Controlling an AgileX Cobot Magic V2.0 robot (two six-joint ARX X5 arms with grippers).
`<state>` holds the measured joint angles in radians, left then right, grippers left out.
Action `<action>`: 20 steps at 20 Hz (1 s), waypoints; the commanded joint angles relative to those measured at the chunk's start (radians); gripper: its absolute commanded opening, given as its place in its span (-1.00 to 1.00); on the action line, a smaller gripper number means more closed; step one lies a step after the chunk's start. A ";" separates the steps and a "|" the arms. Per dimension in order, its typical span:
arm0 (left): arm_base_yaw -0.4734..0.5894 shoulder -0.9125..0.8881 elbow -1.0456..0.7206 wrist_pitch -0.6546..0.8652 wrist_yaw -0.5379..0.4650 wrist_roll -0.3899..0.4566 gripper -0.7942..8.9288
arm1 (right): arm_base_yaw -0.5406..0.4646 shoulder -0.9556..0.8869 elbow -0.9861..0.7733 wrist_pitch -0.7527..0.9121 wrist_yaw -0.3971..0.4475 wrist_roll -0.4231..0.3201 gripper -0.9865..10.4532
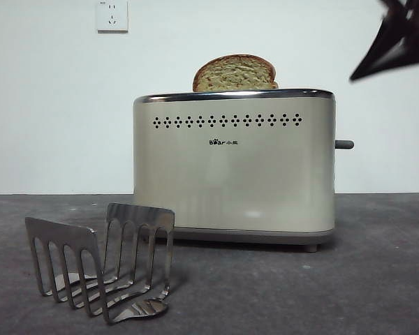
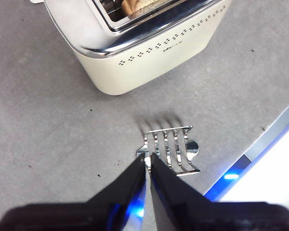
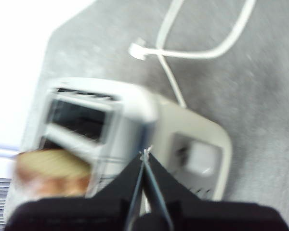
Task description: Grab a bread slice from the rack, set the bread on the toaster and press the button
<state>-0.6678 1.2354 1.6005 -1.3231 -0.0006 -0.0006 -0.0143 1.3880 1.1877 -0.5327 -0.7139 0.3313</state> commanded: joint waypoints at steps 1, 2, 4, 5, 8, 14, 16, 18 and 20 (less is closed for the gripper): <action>0.003 -0.003 -0.010 0.003 0.001 0.008 -0.79 | 0.002 -0.103 0.006 -0.051 0.018 -0.039 -0.84; 0.003 -0.003 -0.010 0.003 0.001 0.008 -0.79 | 0.002 -0.161 0.008 -0.084 0.048 -0.057 -0.84; 0.003 -0.003 -0.010 0.003 0.001 0.008 -0.79 | 0.002 -0.267 0.021 -0.157 0.134 -0.091 -0.84; 0.003 -0.003 -0.010 0.003 0.001 0.008 -0.79 | 0.002 -0.314 0.031 -0.197 0.177 -0.109 -0.84; 0.003 -0.003 -0.010 0.003 0.001 0.004 -0.79 | 0.002 -0.425 0.080 -0.315 0.300 -0.157 -0.84; 0.003 -0.003 -0.009 0.003 0.001 0.004 -0.79 | 0.002 -0.525 0.216 -0.528 0.482 -0.205 -0.83; 0.003 -0.003 -0.009 0.003 0.001 0.005 -0.79 | 0.002 -0.529 0.267 -0.607 0.535 -0.205 -0.83; 0.003 -0.003 -0.009 0.003 0.001 0.005 -0.79 | 0.002 -0.528 0.315 -0.686 0.597 -0.211 -0.83; 0.003 -0.003 -0.009 0.003 0.001 0.005 -0.79 | 0.002 -0.526 0.347 -0.749 0.661 -0.213 -0.83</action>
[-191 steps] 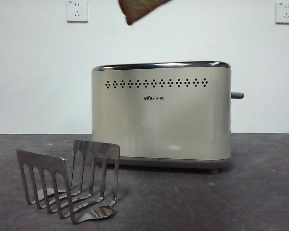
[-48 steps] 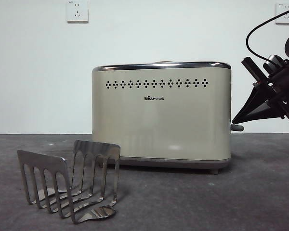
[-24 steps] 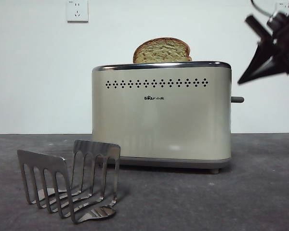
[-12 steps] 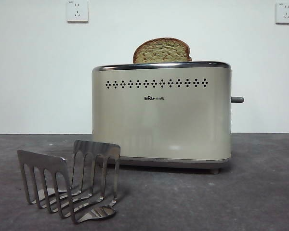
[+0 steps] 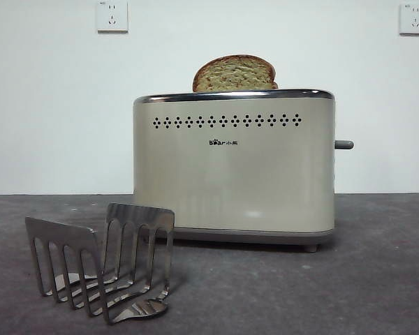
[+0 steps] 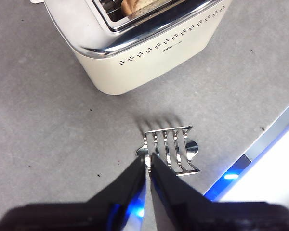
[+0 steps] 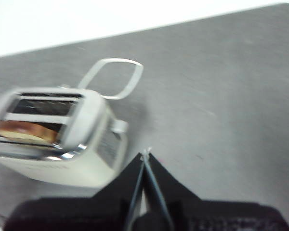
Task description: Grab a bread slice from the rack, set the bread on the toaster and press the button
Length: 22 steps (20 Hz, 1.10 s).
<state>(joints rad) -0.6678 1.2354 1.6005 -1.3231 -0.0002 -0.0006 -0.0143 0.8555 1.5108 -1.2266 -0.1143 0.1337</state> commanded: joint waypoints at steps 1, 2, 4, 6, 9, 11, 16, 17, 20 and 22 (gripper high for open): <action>0.003 -0.003 -0.009 0.003 0.000 0.005 -0.79 | 0.002 0.006 0.037 -0.085 0.087 -0.015 -0.83; 0.003 -0.003 -0.009 0.003 0.000 0.005 -0.78 | 0.002 0.006 0.048 -0.114 0.106 -0.015 -0.83; 0.003 -0.003 -0.009 0.003 0.000 0.005 -0.78 | 0.002 0.006 0.058 -0.147 0.125 -0.015 -0.83; 0.003 -0.003 -0.009 0.003 0.000 0.005 -0.78 | 0.002 0.006 0.058 -0.146 0.137 -0.015 -0.83; 0.013 -0.003 -0.010 0.006 0.000 0.005 -0.78 | 0.002 0.016 0.058 -0.146 0.161 -0.015 -0.83; 0.055 -0.006 -0.010 0.006 0.000 0.005 -0.78 | 0.002 0.037 0.058 -0.146 0.159 -0.015 -0.83; 0.233 -0.244 -0.320 0.498 0.193 0.206 -0.78 | 0.002 0.116 0.058 -0.146 0.160 -0.015 -0.83; 0.296 -0.328 -0.444 0.651 0.279 0.203 -0.78 | 0.002 0.140 0.058 -0.146 0.160 -0.015 -0.83; 0.502 -0.574 -0.805 0.973 0.326 0.204 -0.78 | 0.002 0.227 0.058 -0.146 0.160 -0.015 -0.83; 0.599 -0.741 -1.019 1.077 0.283 0.203 -0.78 | 0.002 0.284 0.058 -0.142 0.160 -0.015 -0.83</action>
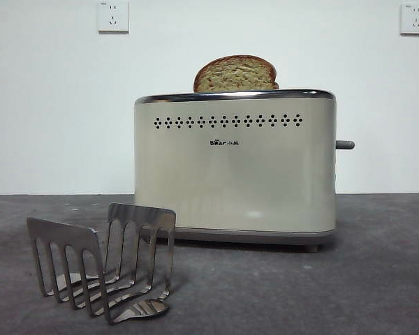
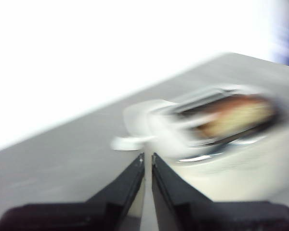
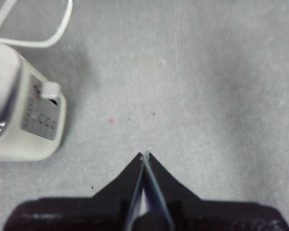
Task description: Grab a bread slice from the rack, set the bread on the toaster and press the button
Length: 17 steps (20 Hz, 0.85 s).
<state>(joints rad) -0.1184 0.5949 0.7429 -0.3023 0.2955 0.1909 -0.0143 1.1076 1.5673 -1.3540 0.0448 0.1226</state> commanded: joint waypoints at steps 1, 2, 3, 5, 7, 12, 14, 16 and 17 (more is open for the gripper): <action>0.079 -0.179 -0.258 0.090 -0.011 0.010 -0.78 | 0.002 0.061 0.002 -0.009 0.001 -0.004 -0.83; 0.094 -0.255 -0.353 0.116 -0.012 0.001 -0.78 | 0.002 0.094 0.002 0.001 0.001 -0.004 -0.83; 0.096 -0.310 -0.421 0.128 -0.012 0.000 -0.78 | 0.002 0.120 0.002 0.009 0.001 -0.004 -0.83; 0.096 -0.412 -0.547 0.146 -0.011 0.000 -0.78 | 0.002 0.175 0.002 0.036 0.001 -0.004 -0.83; 0.096 -0.503 -0.649 0.180 -0.012 -0.039 -0.78 | 0.002 0.223 0.002 0.073 0.001 -0.004 -0.83; 0.095 -0.591 -0.735 0.187 -0.046 -0.117 -0.78 | 0.001 0.305 0.002 0.229 0.001 -0.004 -0.83; 0.095 -0.591 -0.735 0.187 -0.132 -0.142 -0.78 | 0.001 0.323 0.002 0.300 0.001 -0.004 -0.83; 0.095 -0.591 -0.735 0.176 -0.234 -0.166 -0.78 | 0.001 0.330 0.002 0.363 0.001 -0.004 -0.83; 0.095 -0.591 -0.735 0.160 -0.274 -0.166 -0.78 | 0.001 0.330 0.002 0.388 0.001 -0.004 -0.83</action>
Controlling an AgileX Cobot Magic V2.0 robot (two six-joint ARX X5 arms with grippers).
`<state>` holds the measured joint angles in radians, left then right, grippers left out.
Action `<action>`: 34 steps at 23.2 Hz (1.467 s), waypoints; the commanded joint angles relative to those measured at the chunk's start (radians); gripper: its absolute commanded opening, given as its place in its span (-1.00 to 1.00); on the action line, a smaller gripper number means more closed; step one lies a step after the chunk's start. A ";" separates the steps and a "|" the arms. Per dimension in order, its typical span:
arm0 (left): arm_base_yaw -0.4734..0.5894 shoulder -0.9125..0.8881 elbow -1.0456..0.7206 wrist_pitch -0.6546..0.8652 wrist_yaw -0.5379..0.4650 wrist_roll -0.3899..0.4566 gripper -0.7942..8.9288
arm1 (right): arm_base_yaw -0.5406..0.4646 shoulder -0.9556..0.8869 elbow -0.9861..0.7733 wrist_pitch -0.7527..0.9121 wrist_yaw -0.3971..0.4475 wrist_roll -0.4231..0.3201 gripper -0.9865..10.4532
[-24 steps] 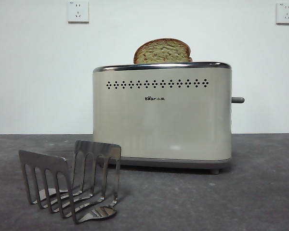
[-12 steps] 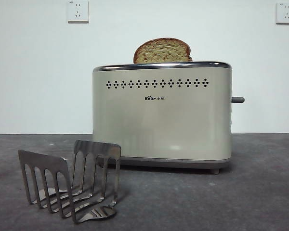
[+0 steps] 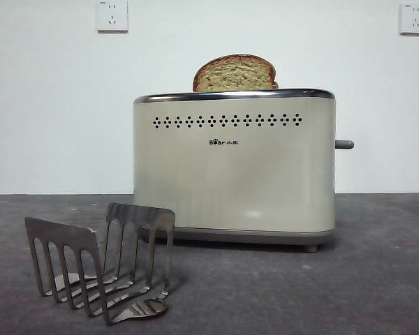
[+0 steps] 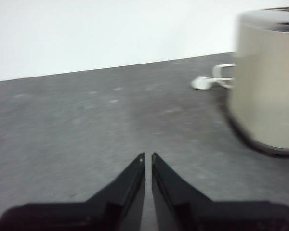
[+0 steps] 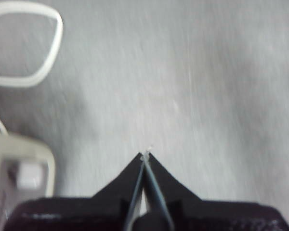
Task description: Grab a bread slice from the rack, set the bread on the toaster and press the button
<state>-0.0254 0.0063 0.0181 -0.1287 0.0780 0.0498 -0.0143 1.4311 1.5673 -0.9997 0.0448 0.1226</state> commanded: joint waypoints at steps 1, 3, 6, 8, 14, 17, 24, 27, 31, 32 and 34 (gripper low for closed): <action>0.003 -0.003 -0.011 -0.041 -0.084 -0.029 -0.78 | 0.001 0.006 0.002 0.062 0.001 -0.004 -0.83; 0.003 -0.003 -0.011 -0.039 -0.097 -0.043 -0.78 | 0.001 0.006 0.002 0.101 0.001 -0.004 -0.83; 0.003 -0.003 -0.011 -0.035 -0.097 -0.049 -0.78 | 0.001 0.006 0.002 0.129 0.001 -0.004 -0.83; 0.003 0.005 -0.011 -0.035 -0.097 -0.049 -0.78 | 0.001 0.006 0.002 0.133 0.001 -0.004 -0.83; 0.003 0.026 -0.011 -0.035 -0.097 -0.049 -0.78 | 0.001 0.006 0.002 0.133 0.001 -0.004 -0.83; 0.003 0.036 -0.011 -0.035 -0.097 -0.049 -0.78 | 0.001 0.006 -0.002 0.138 0.013 -0.004 -0.83; 0.003 0.055 -0.011 -0.035 -0.097 -0.049 -0.78 | 0.028 -0.374 -0.471 0.551 0.084 -0.056 -0.83; 0.003 0.058 -0.011 -0.035 -0.097 -0.049 -0.78 | 0.034 -0.665 -0.856 0.857 0.070 -0.092 -0.83; 0.003 0.058 -0.011 -0.035 -0.097 -0.049 -0.78 | 0.035 -1.004 -1.243 1.100 0.011 -0.121 -0.83; 0.003 0.058 -0.011 -0.035 -0.097 -0.049 -0.78 | 0.035 -1.065 -1.305 1.115 0.010 -0.124 -0.83; 0.003 0.058 -0.011 -0.035 -0.097 -0.049 -0.78 | 0.034 -1.165 -1.394 1.114 -0.002 -0.124 -0.83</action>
<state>-0.0254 0.0639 0.0181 -0.1711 -0.0158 0.0063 0.0200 0.3092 0.2295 0.1047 0.0463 0.0101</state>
